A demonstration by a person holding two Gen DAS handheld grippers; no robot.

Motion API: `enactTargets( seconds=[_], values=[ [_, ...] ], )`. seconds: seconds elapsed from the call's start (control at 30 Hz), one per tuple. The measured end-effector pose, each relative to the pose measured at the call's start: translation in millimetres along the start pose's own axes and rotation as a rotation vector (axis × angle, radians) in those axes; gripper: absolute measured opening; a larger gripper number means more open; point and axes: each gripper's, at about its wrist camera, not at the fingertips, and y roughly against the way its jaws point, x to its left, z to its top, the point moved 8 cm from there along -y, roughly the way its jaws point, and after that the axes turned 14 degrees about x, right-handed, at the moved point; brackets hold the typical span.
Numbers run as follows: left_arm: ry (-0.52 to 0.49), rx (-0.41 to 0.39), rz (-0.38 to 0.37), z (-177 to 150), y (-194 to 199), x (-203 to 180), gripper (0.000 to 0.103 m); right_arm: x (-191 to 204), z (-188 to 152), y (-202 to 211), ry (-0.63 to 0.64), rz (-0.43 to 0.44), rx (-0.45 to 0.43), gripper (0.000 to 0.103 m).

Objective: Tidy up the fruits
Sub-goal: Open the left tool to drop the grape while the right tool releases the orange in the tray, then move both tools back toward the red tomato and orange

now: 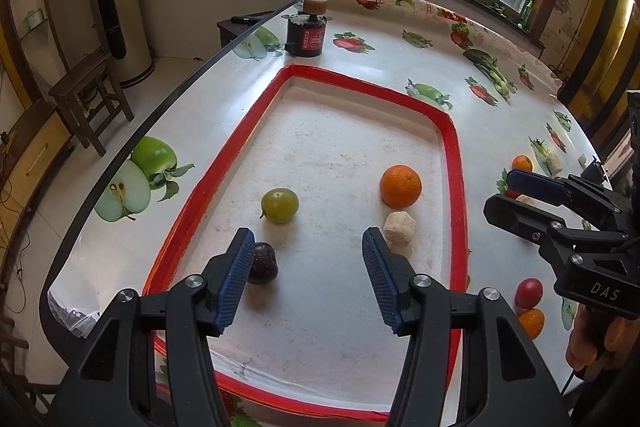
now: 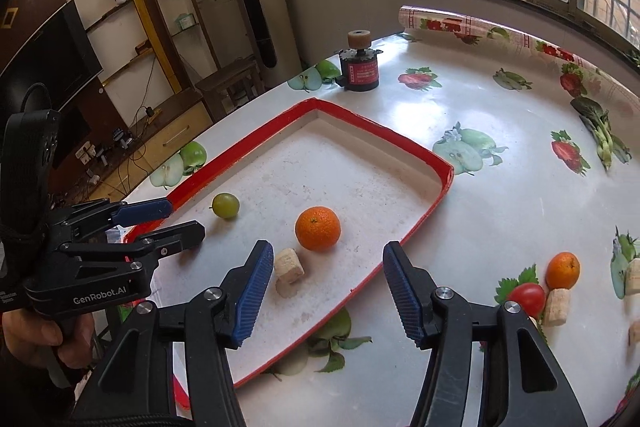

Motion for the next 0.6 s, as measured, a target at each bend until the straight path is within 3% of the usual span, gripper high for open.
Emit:
enactTargets(
  seconds=[0.6],
  values=[
    [-0.105,0.004,-0.043,-19.6,12.9,-65.1,0.055,-63.3,-70.1,54.4,-0.131,-0.053,-0.050,0.059]
  ],
)
